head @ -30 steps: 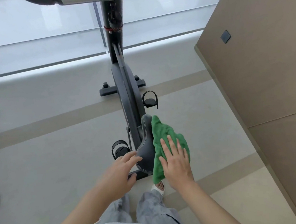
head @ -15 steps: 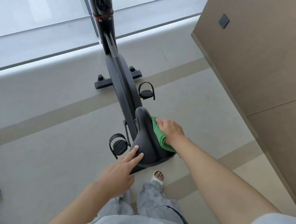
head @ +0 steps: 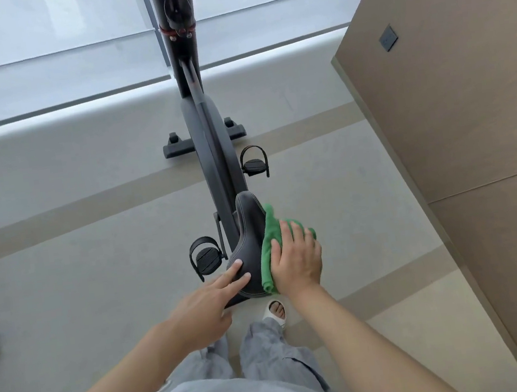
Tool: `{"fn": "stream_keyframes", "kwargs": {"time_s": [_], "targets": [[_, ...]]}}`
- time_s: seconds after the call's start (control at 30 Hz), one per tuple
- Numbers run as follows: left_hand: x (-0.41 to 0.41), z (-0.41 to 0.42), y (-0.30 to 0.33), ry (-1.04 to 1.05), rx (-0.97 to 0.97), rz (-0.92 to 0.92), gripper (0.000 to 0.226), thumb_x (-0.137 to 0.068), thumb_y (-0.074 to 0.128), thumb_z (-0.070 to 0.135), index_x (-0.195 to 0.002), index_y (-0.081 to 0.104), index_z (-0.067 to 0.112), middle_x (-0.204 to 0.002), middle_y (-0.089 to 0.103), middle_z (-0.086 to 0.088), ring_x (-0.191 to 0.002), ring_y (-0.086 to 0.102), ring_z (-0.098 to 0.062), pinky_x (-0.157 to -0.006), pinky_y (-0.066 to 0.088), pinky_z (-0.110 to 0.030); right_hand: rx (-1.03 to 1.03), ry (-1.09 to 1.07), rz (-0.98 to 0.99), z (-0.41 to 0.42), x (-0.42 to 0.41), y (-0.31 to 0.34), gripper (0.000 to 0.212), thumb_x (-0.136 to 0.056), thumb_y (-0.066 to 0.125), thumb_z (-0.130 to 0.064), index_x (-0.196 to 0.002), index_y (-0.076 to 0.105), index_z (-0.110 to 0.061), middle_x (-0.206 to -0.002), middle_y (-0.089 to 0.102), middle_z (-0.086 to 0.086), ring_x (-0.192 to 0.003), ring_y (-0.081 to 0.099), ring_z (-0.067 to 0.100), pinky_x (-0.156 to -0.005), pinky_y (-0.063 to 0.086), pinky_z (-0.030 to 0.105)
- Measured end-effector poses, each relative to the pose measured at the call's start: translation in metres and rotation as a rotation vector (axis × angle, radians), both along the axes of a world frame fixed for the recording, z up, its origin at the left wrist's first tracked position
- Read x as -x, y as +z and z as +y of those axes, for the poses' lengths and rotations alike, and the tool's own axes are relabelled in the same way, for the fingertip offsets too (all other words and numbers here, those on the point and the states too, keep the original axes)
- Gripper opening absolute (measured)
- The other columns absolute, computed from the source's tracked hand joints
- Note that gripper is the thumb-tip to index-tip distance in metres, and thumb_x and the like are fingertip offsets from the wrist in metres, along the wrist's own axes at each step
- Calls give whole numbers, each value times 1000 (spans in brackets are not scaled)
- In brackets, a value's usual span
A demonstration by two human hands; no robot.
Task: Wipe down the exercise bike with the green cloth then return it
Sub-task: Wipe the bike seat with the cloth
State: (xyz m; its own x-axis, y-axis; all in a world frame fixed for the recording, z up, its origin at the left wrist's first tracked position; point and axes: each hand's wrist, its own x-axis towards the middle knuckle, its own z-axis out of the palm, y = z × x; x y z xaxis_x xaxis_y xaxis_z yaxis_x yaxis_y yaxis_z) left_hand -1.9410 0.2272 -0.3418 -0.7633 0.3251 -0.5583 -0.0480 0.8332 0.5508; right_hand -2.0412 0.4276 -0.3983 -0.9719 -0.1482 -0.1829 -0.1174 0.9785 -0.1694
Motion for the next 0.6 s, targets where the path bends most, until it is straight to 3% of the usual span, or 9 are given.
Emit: {"fn": "stream_keyframes", "kwargs": {"time_s": [0.13, 0.37, 0.47, 0.53, 0.6], "targets": [[-2, -1, -2, -20, 5, -3, 83, -101, 50, 19, -167, 5, 44, -169, -26, 26, -160, 16, -5, -110, 46, -27, 80, -79, -202, -8, 52, 0, 50, -110, 29, -41, -111, 69, -12, -113, 73, 15, -104, 66, 41, -83, 48, 45], [-6, 0, -7, -12, 0, -10, 88, -98, 52, 19, -166, 4, 45, -167, -28, 30, -159, 19, -5, -103, 44, -21, 109, -22, -130, -12, 51, 0, 45, -110, 31, -39, -107, 68, -14, -105, 75, 14, -97, 68, 40, -77, 46, 44], [-7, -3, -10, -9, -13, -3, 89, -96, 51, 18, -166, 4, 46, -166, -27, 31, -160, 16, -5, -108, 45, -25, 83, 38, 25, -9, 13, 1, 45, -109, 36, -38, -133, 66, -16, -133, 70, 6, -121, 64, 33, -99, 49, 49], [-8, -6, -13, -7, -29, -6, 89, -95, 51, 16, -166, 6, 47, -166, -26, 32, -160, 11, -4, -114, 43, -29, 60, 65, 69, -7, -19, -1, 51, -110, 36, -39, -155, 52, -21, -159, 52, 1, -147, 47, 30, -117, 39, 54], [-8, -10, -16, 16, -60, 1, 88, -95, 50, 14, -165, 11, 50, -168, -19, 32, -159, 12, -2, -115, 42, -29, 87, 124, 83, -5, -47, -2, 53, -111, 34, -40, -161, 44, -25, -170, 37, -3, -158, 31, 30, -125, 29, 55]]}}
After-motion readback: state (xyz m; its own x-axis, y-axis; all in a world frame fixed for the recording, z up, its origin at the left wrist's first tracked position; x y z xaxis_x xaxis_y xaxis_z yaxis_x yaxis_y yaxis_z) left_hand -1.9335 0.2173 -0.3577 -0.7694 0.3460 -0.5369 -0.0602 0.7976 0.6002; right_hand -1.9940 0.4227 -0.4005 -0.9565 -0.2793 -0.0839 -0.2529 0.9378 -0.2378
